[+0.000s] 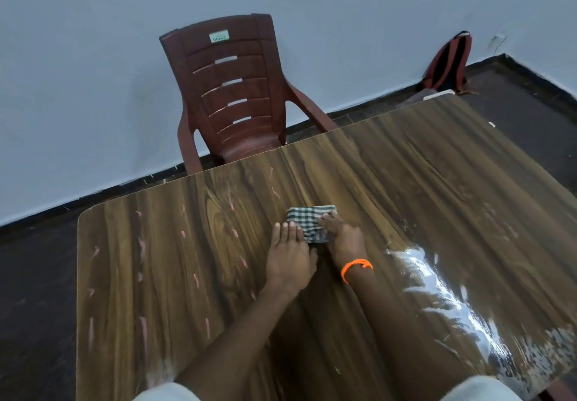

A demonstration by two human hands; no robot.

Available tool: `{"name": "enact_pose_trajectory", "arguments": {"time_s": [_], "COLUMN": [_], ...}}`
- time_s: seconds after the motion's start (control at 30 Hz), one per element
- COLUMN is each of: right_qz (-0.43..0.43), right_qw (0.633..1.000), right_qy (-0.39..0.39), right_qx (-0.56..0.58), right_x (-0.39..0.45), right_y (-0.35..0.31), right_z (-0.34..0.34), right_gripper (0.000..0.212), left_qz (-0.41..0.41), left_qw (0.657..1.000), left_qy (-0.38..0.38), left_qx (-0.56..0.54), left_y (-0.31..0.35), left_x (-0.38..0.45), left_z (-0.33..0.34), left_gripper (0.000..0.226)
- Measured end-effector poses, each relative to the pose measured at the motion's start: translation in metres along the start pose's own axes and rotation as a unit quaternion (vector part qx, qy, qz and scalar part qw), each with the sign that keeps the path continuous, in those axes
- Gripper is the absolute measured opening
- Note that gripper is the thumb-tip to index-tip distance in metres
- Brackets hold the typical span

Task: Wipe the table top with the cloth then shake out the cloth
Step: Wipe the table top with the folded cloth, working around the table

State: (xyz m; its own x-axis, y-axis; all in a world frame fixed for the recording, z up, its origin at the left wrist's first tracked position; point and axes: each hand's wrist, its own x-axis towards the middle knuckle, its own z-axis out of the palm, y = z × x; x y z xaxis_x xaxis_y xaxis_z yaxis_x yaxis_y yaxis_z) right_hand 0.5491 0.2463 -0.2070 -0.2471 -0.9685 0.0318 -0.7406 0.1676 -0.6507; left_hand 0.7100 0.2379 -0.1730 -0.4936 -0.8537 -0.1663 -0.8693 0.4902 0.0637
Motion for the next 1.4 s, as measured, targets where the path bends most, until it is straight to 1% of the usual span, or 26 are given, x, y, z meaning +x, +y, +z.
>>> {"name": "enact_pose_trajectory", "arguments": {"time_s": [0.07,0.13,0.23,0.33,0.43,0.5,0.6,0.67,0.8,0.9,0.97,1.03,1.13,1.2,1.27,1.33,1.4], "right_qz": [-0.010,-0.019,-0.067,-0.112,-0.103,-0.083,-0.027,-0.008,-0.022,-0.047,-0.076,-0.121,-0.155,-0.138,-0.112,-0.081,-0.058], "right_qw": [0.999,0.998,0.996,0.992,0.992,0.995,0.999,0.999,0.999,0.997,0.995,0.991,0.986,0.988,0.992,0.996,0.997], "right_qy": [-0.036,-0.055,-0.052,-0.057,-0.060,-0.033,0.001,0.002,-0.018,-0.042,-0.053,-0.052,-0.062,-0.061,-0.038,-0.011,0.009], "right_qx": [-0.014,-0.025,-0.022,-0.023,-0.030,-0.036,-0.037,-0.040,-0.033,-0.043,-0.041,-0.022,-0.027,-0.039,-0.038,-0.046,-0.055], "right_x": [0.014,0.014,-0.006,-0.027,-0.036,-0.032,-0.008,0.016,0.057,0.065,0.052,0.033,0.003,-0.009,-0.011,-0.002,0.020], "right_y": [-0.007,-0.018,-0.038,-0.030,-0.004,0.005,0.008,0.006,-0.005,-0.025,-0.043,-0.055,-0.046,-0.028,-0.016,-0.013,-0.016], "right_z": [0.009,0.015,0.010,0.004,-0.003,-0.008,-0.008,-0.003,0.017,0.033,0.036,0.035,0.037,0.032,0.021,0.011,0.006], "right_gripper": [0.042,0.041,0.040,0.045,0.047,0.048,0.047,0.043,0.037,0.042,0.042,0.040,0.046,0.052,0.055,0.054,0.051], "left_qz": [-0.014,-0.027,-0.042,-0.054,-0.036,-0.011,0.012,0.013,-0.013,-0.017,-0.029,-0.045,-0.053,-0.033,0.002,0.026,0.033], "left_qw": [1.000,0.999,0.999,0.998,0.999,1.000,1.000,1.000,1.000,1.000,0.999,0.999,0.997,0.996,0.996,0.996,0.996], "left_qy": [-0.006,-0.008,-0.001,-0.002,-0.005,-0.001,0.005,0.004,0.019,0.015,0.010,0.011,0.018,0.020,0.020,0.025,0.034], "left_qx": [-0.008,-0.015,-0.017,-0.022,-0.027,-0.020,-0.003,0.007,-0.014,-0.017,-0.014,-0.013,-0.045,-0.074,-0.081,-0.077,-0.076], "left_y": [-0.012,-0.018,-0.014,-0.004,0.005,0.007,0.005,-0.001,-0.033,-0.059,-0.066,-0.063,-0.050,-0.041,-0.035,-0.031,-0.031], "left_x": [0.002,-0.009,-0.035,-0.056,-0.054,-0.039,-0.008,0.011,0.031,0.023,0.007,-0.012,-0.032,-0.035,-0.026,-0.009,0.011], "left_z": [0.000,0.002,0.007,0.014,0.016,0.013,0.008,0.005,-0.001,-0.001,-0.003,-0.005,-0.002,0.007,0.013,0.014,0.009], "left_gripper": [0.074,0.074,0.077,0.081,0.081,0.078,0.077,0.076,0.074,0.071,0.072,0.072,0.068,0.073,0.077,0.077,0.076]}}
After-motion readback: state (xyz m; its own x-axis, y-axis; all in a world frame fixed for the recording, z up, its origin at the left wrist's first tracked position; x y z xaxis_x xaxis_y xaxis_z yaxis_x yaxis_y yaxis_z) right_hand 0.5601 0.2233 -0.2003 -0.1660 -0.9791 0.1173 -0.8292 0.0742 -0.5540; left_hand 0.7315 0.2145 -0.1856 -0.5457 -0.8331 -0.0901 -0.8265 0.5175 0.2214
